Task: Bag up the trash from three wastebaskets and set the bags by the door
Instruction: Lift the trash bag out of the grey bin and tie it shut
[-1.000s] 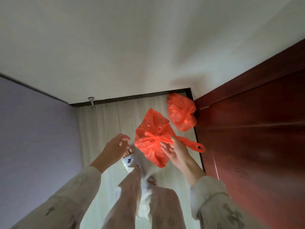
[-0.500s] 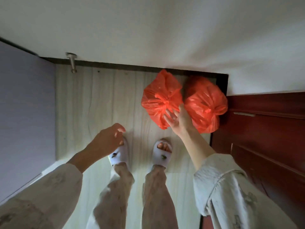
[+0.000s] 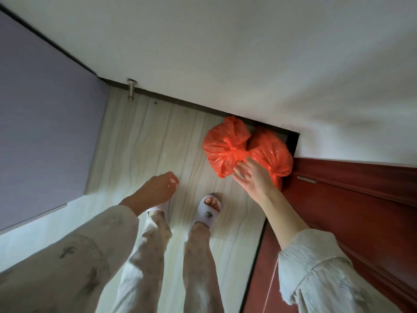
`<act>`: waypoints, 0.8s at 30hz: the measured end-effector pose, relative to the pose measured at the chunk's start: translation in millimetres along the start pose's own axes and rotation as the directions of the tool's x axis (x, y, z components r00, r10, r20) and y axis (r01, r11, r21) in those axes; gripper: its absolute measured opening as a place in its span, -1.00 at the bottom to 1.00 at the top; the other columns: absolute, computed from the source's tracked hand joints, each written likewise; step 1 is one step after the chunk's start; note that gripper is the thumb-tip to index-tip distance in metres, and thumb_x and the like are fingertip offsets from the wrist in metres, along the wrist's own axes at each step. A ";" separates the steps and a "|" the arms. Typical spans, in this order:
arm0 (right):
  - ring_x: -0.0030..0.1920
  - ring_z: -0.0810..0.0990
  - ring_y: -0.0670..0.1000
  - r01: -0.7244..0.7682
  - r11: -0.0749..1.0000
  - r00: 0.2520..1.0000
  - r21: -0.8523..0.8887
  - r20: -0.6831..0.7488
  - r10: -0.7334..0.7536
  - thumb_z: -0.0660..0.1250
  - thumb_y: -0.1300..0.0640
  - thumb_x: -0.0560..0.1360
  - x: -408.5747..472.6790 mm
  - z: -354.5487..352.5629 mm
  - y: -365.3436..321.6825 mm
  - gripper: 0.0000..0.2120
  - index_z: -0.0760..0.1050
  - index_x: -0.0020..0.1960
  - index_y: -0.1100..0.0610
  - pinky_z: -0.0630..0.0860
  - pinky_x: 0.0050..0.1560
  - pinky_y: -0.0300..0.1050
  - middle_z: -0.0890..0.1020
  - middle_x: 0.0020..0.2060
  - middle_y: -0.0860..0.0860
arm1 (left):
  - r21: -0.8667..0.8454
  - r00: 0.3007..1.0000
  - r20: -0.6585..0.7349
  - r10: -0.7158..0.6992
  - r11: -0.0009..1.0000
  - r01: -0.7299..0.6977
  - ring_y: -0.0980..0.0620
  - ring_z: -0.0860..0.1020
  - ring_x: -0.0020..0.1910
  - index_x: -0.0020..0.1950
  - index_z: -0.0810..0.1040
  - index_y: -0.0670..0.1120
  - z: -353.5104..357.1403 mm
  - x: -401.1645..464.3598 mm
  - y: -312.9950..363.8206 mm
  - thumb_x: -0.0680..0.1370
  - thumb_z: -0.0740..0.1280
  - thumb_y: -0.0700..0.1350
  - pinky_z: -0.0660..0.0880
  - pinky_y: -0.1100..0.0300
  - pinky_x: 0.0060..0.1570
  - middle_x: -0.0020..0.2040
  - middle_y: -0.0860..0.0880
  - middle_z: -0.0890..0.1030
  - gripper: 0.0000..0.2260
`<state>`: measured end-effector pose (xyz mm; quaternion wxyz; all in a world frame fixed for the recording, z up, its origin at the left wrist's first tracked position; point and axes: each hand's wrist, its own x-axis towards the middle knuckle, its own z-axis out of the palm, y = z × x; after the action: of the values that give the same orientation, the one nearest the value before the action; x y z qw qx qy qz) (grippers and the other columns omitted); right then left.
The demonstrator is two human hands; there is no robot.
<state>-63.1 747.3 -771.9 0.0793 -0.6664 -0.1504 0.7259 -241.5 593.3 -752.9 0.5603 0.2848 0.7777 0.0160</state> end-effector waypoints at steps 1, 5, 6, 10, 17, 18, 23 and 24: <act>0.17 0.51 0.12 0.002 0.996 1.000 -0.093 0.010 -0.001 0.11 0.14 0.60 -23.6 1.1 -2.0 -0.65 0.32 0.35 0.23 0.42 0.16 0.00 0.49 0.11 0.13 | -0.028 1.000 -0.015 -0.024 0.999 0.024 -0.22 0.56 0.04 0.11 0.50 -0.14 -1.0 -11.3 4.0 0.55 0.15 -0.16 0.50 0.01 0.06 0.09 -0.19 0.60 -0.80; 0.05 0.51 0.09 0.019 0.932 0.996 -0.363 0.086 0.013 0.10 0.16 0.60 -117.0 4.3 -11.2 -0.77 0.41 0.19 0.20 0.48 -0.02 -0.09 0.57 -0.04 0.13 | -0.232 0.993 -0.066 -0.094 0.970 0.076 -0.09 0.62 -0.08 -0.05 0.51 -0.04 4.8 -69.2 19.8 0.50 0.18 -0.20 0.53 0.02 0.05 0.00 -0.18 0.63 -0.85; -0.01 0.53 0.08 0.039 0.919 0.993 -0.392 0.114 0.007 0.08 0.17 0.60 -138.0 6.1 -14.1 -0.80 0.41 0.14 0.20 0.46 -0.08 -0.14 0.58 -0.12 0.10 | -0.316 0.992 -0.074 -0.105 0.946 0.077 0.06 0.63 -0.25 -0.12 0.49 -0.02 6.3 -87.7 23.4 0.50 0.19 -0.20 0.56 0.09 -0.07 -0.10 -0.16 0.63 -0.87; -0.21 0.55 -0.01 0.129 0.858 0.986 -0.498 0.152 -0.061 0.06 0.19 0.59 -212.6 20.8 -11.7 -0.81 0.42 0.09 0.20 0.44 -0.18 -0.18 0.58 -0.23 0.05 | -0.542 0.993 -0.085 -0.087 0.840 0.027 0.27 0.46 -0.62 -0.07 0.45 -0.08 6.6 -169.8 24.4 0.55 0.18 -0.19 0.39 0.32 -0.45 -0.32 0.01 0.55 -0.92; -0.30 0.53 -0.01 0.271 0.609 0.950 -0.745 0.310 -0.043 0.12 0.17 0.57 -327.5 67.8 48.4 -0.83 0.48 -0.08 0.12 0.42 -0.29 -0.21 0.58 -0.28 0.06 | -0.716 0.970 -0.214 -0.118 0.694 -0.074 0.27 0.46 -0.60 -0.05 0.44 -0.14 15.0 -317.0 -54.0 0.54 0.10 -0.35 0.32 0.46 -0.54 -0.30 -0.04 0.51 -0.82; -0.30 0.52 -0.01 0.290 0.596 0.940 -0.749 0.341 -0.028 0.10 0.17 0.59 -343.5 77.5 59.4 -0.82 0.47 -0.08 0.12 0.41 -0.28 -0.21 0.57 -0.27 0.06 | -0.726 0.961 -0.243 -0.135 0.682 -0.088 0.27 0.46 -0.59 -0.10 0.45 -0.10 19.1 -336.4 -70.7 0.54 0.11 -0.35 0.33 0.47 -0.53 -0.28 -0.05 0.52 -0.80; -0.26 0.54 -0.01 0.463 0.462 0.851 -0.756 0.526 0.008 0.06 0.15 0.62 -419.6 141.6 128.5 -0.76 0.47 -0.11 0.11 0.43 -0.26 -0.22 0.59 -0.24 0.07 | -0.793 0.846 -0.452 -0.282 0.560 -0.237 0.09 0.54 -0.35 -0.10 0.46 0.00 29.8 -435.3 -156.5 0.57 0.14 -0.22 0.40 0.27 -0.35 -0.24 0.02 0.57 -0.83; -0.26 0.55 -0.01 0.489 0.426 0.833 -0.761 0.553 0.031 0.06 0.15 0.62 -435.2 151.9 148.7 -0.76 0.47 -0.09 0.12 0.44 -0.26 -0.22 0.59 -0.24 0.07 | -0.804 0.822 -0.478 -0.311 0.533 -0.266 0.06 0.53 -0.33 -0.10 0.46 0.01 33.0 -457.2 -174.5 0.57 0.14 -0.21 0.40 0.23 -0.32 -0.24 0.04 0.57 -0.83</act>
<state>-157.9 452.8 -399.3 -0.2150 -0.3739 -0.6108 0.6640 -190.6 226.7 -431.0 0.3669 -0.0517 0.8033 0.4663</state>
